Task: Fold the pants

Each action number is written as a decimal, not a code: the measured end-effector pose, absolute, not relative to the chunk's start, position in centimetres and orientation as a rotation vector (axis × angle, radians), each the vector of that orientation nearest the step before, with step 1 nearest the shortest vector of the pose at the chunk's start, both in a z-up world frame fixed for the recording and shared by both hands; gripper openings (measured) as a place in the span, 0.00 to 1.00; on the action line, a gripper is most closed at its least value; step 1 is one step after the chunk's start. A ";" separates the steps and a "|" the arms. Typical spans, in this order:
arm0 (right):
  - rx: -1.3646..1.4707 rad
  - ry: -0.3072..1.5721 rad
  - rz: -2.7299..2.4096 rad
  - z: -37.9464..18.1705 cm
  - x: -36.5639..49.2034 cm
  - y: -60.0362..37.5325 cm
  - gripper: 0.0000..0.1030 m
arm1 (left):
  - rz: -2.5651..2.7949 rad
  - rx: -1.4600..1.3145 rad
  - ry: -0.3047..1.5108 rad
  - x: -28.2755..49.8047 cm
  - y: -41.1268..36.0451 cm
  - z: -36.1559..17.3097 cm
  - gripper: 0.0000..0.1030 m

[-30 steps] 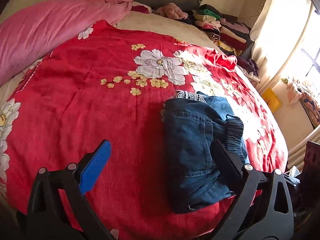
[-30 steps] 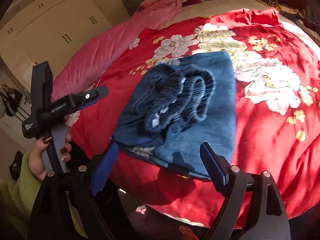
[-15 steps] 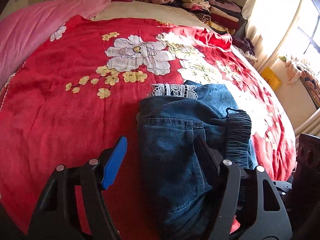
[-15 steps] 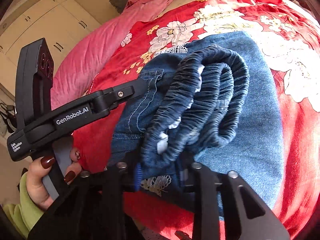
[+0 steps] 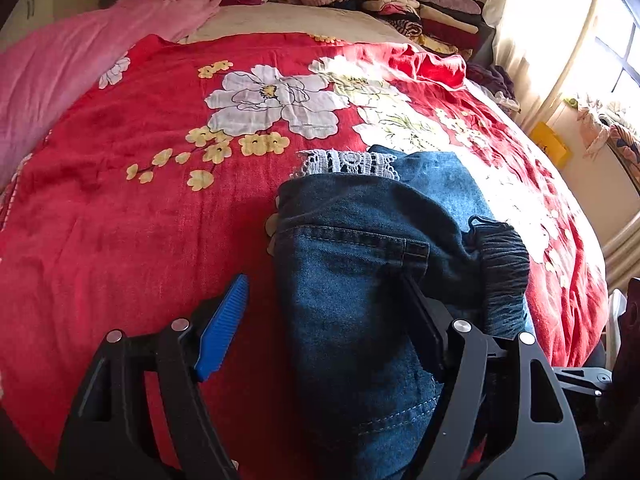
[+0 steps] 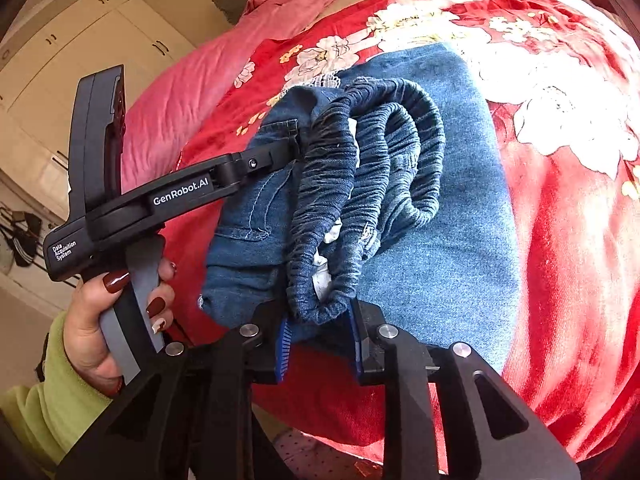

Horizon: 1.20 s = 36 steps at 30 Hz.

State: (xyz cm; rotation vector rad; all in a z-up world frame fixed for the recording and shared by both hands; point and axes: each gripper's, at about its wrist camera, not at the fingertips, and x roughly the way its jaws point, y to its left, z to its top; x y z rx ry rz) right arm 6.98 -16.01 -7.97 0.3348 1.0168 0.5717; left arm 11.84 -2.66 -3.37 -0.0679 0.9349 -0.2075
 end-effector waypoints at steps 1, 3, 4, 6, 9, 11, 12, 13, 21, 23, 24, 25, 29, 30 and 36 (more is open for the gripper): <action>0.330 1.009 0.562 -7.8 6.8 -16.2 0.36 | -0.207 -0.073 0.931 11.7 -2.5 -3.2 0.65; 0.326 0.993 0.547 -7.4 6.5 -16.5 0.42 | -0.203 -0.079 0.920 11.3 -2.3 -2.9 0.65; 0.326 0.989 0.544 -7.3 6.5 -16.7 0.44 | -0.201 -0.080 0.915 11.2 -2.3 -2.8 0.65; 0.315 0.981 0.537 -7.1 6.3 -16.9 0.47 | -0.199 -0.089 0.905 10.8 -2.1 -2.5 0.65; 0.294 0.963 0.523 -6.7 6.0 -17.4 0.54 | -0.197 -0.100 0.894 10.4 -1.8 -2.1 0.65; 0.281 0.949 0.509 -6.5 5.8 -17.6 0.58 | -0.197 -0.104 0.887 10.1 -1.8 -1.9 0.66; 0.280 0.944 0.506 -6.3 5.7 -17.8 0.59 | -0.197 -0.106 0.884 9.9 -1.8 -1.8 0.68; 0.283 0.940 0.502 -6.1 5.4 -18.0 0.62 | -0.196 -0.108 0.881 9.8 -1.8 -1.7 0.69; 0.246 0.864 0.454 -4.1 4.8 -19.6 0.67 | -0.192 -0.104 0.853 8.8 -1.7 -0.6 0.79; 0.228 0.843 0.437 -3.6 4.7 -19.9 0.67 | -0.189 -0.098 0.846 8.5 -1.7 -0.3 0.82; 0.219 0.834 0.428 -3.4 4.7 -20.1 0.67 | -0.187 -0.098 0.840 8.3 -1.7 -0.2 0.83; 0.212 0.825 0.420 -3.2 4.7 -20.3 0.67 | -0.185 -0.097 0.835 8.2 -1.6 0.0 0.84; 0.196 0.810 0.385 -2.8 5.5 -21.3 0.67 | -0.170 -0.083 0.826 8.1 -1.4 0.1 0.89; 0.196 0.812 0.381 -2.8 5.8 -21.5 0.67 | -0.170 -0.089 0.833 8.3 -1.3 -0.1 0.89; 0.169 0.881 0.357 -4.4 8.8 -22.4 0.67 | -0.169 -0.107 0.882 9.4 -1.3 -1.8 0.89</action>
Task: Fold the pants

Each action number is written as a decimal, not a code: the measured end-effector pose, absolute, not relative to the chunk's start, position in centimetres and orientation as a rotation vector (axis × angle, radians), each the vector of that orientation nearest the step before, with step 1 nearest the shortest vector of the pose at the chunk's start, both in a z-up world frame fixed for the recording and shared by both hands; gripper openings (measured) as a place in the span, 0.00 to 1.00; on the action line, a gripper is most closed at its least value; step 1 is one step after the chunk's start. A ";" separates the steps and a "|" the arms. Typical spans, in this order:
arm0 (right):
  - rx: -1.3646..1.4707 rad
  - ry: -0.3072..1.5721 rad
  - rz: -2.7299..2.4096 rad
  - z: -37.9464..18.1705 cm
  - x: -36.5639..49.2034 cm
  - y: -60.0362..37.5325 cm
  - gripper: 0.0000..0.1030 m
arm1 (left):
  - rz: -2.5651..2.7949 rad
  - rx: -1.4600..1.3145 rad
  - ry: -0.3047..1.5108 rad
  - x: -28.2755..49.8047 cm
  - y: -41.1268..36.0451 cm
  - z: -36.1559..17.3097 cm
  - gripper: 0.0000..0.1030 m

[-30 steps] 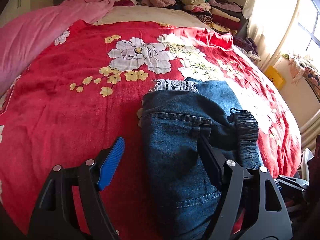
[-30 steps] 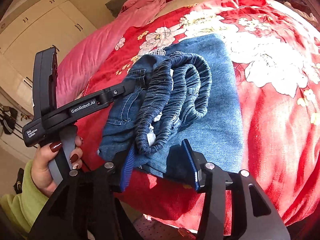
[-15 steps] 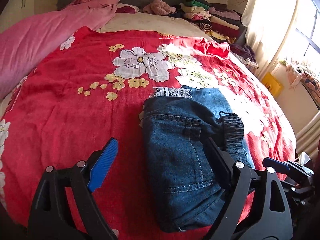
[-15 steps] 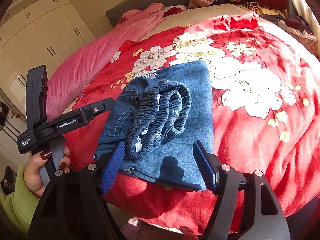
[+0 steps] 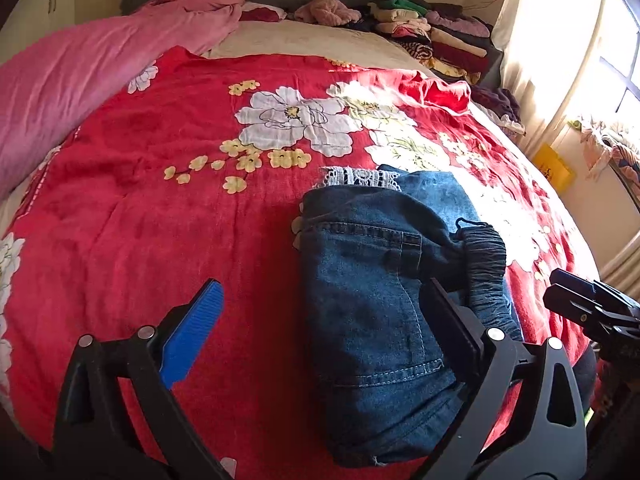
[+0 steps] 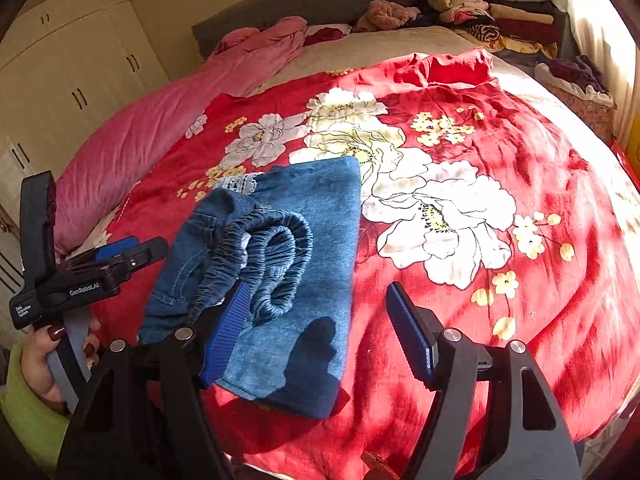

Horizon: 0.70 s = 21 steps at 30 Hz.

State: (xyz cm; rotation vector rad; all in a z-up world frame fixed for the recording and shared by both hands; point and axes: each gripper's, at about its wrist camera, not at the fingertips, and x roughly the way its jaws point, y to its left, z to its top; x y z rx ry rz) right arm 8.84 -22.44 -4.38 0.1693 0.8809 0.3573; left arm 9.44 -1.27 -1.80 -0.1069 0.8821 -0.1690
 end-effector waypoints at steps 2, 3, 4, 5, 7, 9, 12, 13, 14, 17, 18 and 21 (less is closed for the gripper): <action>0.177 0.904 0.367 -5.1 10.0 -22.4 0.67 | -0.175 -0.108 0.892 9.8 -1.6 -2.2 0.89; 0.180 0.916 0.372 -5.6 10.5 -22.3 0.67 | -0.178 -0.102 0.896 10.0 -1.8 -2.4 0.89; 0.183 0.929 0.377 -6.0 11.1 -22.2 0.67 | -0.180 -0.096 0.898 10.2 -2.0 -2.6 0.89; 0.183 0.945 0.380 -6.5 11.6 -22.0 0.67 | -0.178 -0.088 0.904 10.4 -2.2 -2.9 0.89; 0.194 0.977 0.406 -7.4 12.6 -21.6 0.67 | -0.181 -0.078 0.916 10.8 -2.5 -3.5 0.89; 0.211 0.999 0.421 -8.3 13.4 -21.5 0.67 | -0.181 -0.065 0.935 11.3 -2.8 -4.2 0.89; 0.284 1.018 0.462 -9.0 14.2 -21.8 0.68 | -0.201 -0.082 0.957 11.8 -3.1 -5.1 0.88; 0.294 1.017 0.483 -9.1 14.3 -21.6 0.68 | -0.207 -0.087 0.962 11.9 -3.2 -5.3 0.87; 0.285 1.017 0.496 -9.1 14.4 -21.3 0.68 | -0.217 -0.093 0.964 12.0 -3.3 -5.4 0.81; 0.242 1.009 0.545 -9.3 14.7 -20.1 0.49 | -0.248 -0.102 0.966 12.2 -3.8 -5.3 0.56; 0.237 1.007 0.559 -9.4 14.7 -19.7 0.44 | -0.254 -0.096 0.966 12.2 -4.1 -5.3 0.50; 0.199 0.961 0.591 -8.6 14.3 -19.0 0.24 | -0.255 -0.086 0.957 12.1 -4.5 -5.0 0.38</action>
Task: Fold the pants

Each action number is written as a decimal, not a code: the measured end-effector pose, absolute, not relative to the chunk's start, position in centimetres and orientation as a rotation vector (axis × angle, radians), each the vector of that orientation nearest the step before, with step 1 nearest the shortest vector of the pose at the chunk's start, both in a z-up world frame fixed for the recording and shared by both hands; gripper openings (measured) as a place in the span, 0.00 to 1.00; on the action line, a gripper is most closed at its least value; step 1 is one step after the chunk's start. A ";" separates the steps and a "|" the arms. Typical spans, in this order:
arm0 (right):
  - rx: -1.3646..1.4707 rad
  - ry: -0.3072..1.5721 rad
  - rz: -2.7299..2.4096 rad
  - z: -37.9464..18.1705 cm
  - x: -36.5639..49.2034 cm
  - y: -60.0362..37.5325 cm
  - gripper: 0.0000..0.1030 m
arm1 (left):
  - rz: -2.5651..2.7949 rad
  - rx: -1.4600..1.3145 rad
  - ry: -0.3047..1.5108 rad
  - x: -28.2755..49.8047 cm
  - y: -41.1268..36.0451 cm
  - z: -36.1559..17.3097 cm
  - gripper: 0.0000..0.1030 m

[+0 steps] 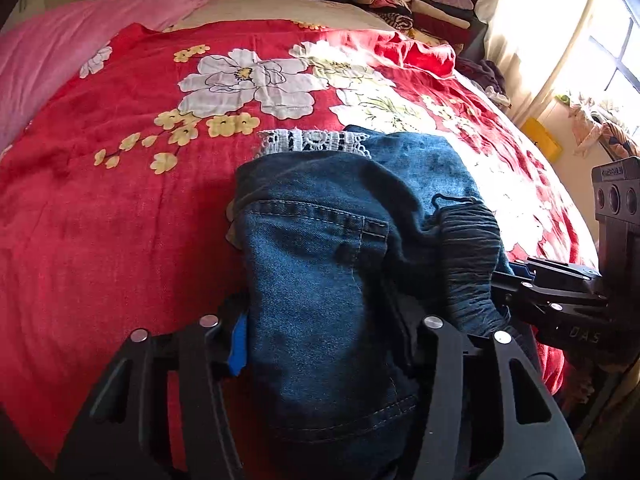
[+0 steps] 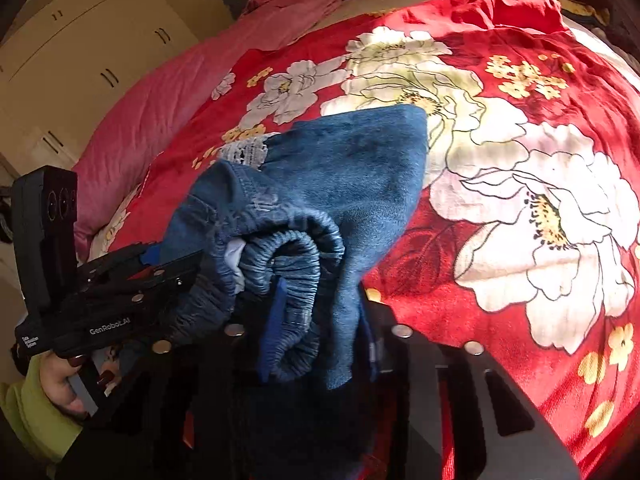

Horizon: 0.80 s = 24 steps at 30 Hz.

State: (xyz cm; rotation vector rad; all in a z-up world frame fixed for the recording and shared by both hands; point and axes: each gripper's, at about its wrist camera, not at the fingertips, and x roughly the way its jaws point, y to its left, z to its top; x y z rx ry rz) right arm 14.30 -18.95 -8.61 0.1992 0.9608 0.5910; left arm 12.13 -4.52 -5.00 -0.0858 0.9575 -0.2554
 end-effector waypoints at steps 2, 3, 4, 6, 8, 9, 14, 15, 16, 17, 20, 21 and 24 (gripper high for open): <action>0.183 0.916 0.603 -7.5 13.7 -18.7 0.20 | -0.256 -0.087 0.943 12.0 -4.5 -4.4 0.31; 0.181 0.899 0.610 -6.9 13.6 -18.6 0.19 | -0.258 -0.086 0.934 11.9 -4.5 -4.0 0.29; 0.175 0.879 0.616 -6.2 13.5 -18.6 0.19 | -0.260 -0.090 0.926 11.9 -4.4 -3.6 0.29; 0.162 0.842 0.632 -4.8 13.6 -18.3 0.19 | -0.267 -0.103 0.907 12.0 -4.2 -2.7 0.28; 0.145 0.812 0.637 -3.6 13.9 -18.0 0.19 | -0.258 -0.097 0.882 12.3 -4.2 -1.8 0.28; 0.134 0.801 0.635 -3.2 14.2 -17.8 0.19 | -0.252 -0.095 0.868 12.5 -4.1 -1.4 0.28; 0.101 0.755 0.622 -1.6 15.8 -17.2 0.18 | -0.228 -0.096 0.830 13.9 -3.6 0.0 0.28; 0.096 0.751 0.618 -1.5 16.1 -17.1 0.18 | -0.220 -0.097 0.823 14.3 -3.5 0.2 0.28; 0.094 0.749 0.613 -1.4 16.5 -17.0 0.18 | -0.214 -0.097 0.820 14.6 -3.4 0.2 0.28; 0.091 0.748 0.611 -1.3 16.7 -16.9 0.18 | -0.211 -0.100 0.817 14.9 -3.3 0.3 0.28; 0.075 0.742 0.601 -1.3 17.5 -16.6 0.18 | -0.202 -0.105 0.814 15.8 -3.2 0.3 0.28; 0.069 0.740 0.597 -1.3 17.7 -16.5 0.18 | -0.199 -0.103 0.813 16.0 -3.2 0.3 0.28; 0.055 0.751 0.573 -1.9 18.6 -16.4 0.18 | -0.193 -0.102 0.820 16.7 -3.3 -0.1 0.28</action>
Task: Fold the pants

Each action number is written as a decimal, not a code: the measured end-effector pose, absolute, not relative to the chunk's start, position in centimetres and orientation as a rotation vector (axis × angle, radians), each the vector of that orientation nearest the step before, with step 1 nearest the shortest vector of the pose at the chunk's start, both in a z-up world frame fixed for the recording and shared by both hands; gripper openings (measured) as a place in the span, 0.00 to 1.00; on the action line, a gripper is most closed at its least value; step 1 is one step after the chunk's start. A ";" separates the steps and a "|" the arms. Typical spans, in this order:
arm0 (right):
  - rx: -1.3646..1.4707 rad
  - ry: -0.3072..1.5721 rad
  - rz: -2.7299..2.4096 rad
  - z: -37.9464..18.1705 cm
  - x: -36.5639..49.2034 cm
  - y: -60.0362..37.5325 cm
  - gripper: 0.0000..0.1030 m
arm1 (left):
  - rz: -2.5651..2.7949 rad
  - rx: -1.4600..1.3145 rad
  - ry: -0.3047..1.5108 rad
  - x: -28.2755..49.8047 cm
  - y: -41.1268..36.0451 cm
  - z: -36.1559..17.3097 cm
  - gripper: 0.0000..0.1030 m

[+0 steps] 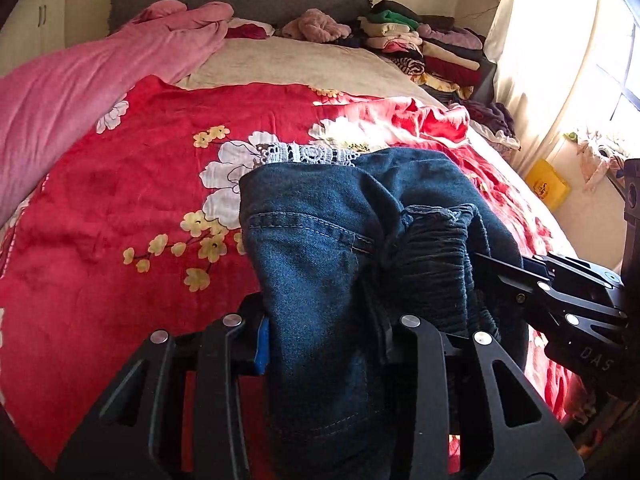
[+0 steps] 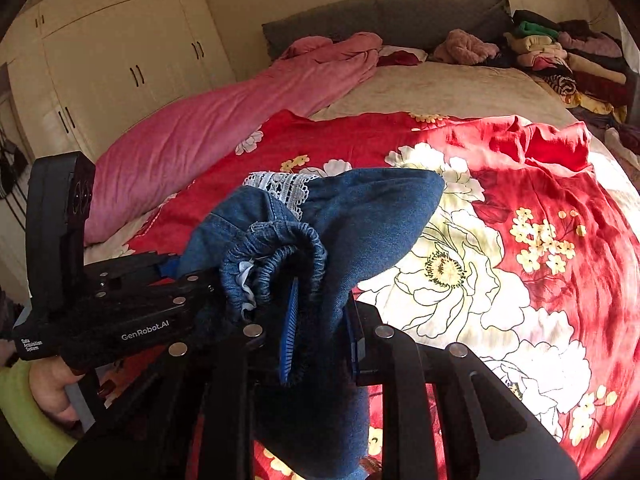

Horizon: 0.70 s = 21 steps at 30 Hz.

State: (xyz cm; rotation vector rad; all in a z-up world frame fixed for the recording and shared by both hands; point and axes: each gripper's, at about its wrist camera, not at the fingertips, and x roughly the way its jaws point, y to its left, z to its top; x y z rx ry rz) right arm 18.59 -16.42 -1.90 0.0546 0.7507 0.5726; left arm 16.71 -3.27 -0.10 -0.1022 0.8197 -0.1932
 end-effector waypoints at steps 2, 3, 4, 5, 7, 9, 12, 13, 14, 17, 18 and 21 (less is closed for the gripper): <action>0.048 0.771 0.547 -2.5 19.1 -16.4 0.19 | -0.187 -0.097 0.829 17.1 -3.3 -0.6 0.28; 0.041 0.790 0.526 -2.9 19.4 -16.4 0.19 | -0.180 -0.091 0.835 17.3 -3.4 -0.9 0.28; 0.032 0.816 0.493 -3.4 19.7 -16.5 0.22 | -0.166 -0.077 0.850 17.5 -3.5 -1.3 0.28; 0.025 0.846 0.466 -4.0 20.0 -16.6 0.24 | -0.159 -0.074 0.864 17.7 -3.5 -1.7 0.28; 0.036 0.905 0.420 -5.1 20.5 -17.0 0.35 | -0.151 -0.071 0.884 17.9 -3.5 -2.4 0.30; 0.068 0.925 0.408 -5.9 20.6 -17.8 0.43 | -0.143 -0.063 0.889 17.8 -3.5 -2.8 0.35; 0.083 0.945 0.375 -6.6 20.8 -18.6 0.55 | -0.143 -0.059 0.893 17.9 -3.5 -3.1 0.39; 0.092 0.955 0.373 -6.8 20.9 -18.7 0.55 | -0.143 -0.060 0.897 18.0 -3.4 -3.3 0.40; 0.093 0.964 0.365 -7.0 20.9 -18.8 0.56 | -0.143 -0.061 0.900 18.0 -3.4 -3.4 0.41; 0.079 0.973 0.351 -7.3 20.8 -18.7 0.57 | -0.143 -0.061 0.909 18.0 -3.4 -3.7 0.44; 0.077 0.971 0.349 -7.3 20.8 -18.6 0.57 | -0.144 -0.062 0.910 18.0 -3.4 -3.8 0.44; 0.076 0.960 0.344 -6.9 20.5 -18.7 0.58 | -0.144 -0.061 0.909 17.8 -3.3 -3.7 0.48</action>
